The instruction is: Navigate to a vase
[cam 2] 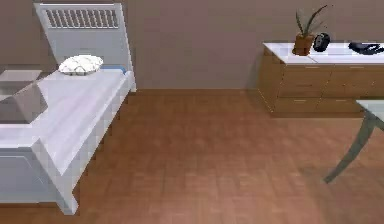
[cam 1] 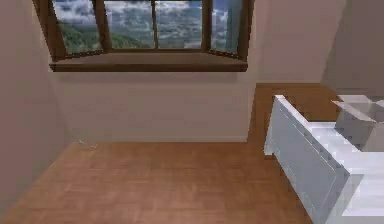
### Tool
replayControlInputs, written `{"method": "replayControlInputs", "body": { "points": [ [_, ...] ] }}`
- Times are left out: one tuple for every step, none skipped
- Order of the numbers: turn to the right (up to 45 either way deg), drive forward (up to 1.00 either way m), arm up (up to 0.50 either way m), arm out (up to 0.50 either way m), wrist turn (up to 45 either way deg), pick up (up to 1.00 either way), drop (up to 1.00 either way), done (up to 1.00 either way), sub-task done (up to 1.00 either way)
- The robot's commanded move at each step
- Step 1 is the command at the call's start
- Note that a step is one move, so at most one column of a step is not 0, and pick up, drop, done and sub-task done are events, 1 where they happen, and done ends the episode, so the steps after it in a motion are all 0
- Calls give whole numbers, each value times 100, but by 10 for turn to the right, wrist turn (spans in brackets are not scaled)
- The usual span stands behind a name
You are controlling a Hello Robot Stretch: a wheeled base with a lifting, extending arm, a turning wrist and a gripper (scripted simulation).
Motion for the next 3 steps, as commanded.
{"method": "replayControlInputs", "body": {
  "points": [
    [450, 0, 0, 0, 0, 0, 0, 0, 0],
    [450, 0, 0, 0, 0, 0, 0, 0, 0],
    [240, 0, 0, 0, 0, 0, 0, 0, 0]
  ]
}}
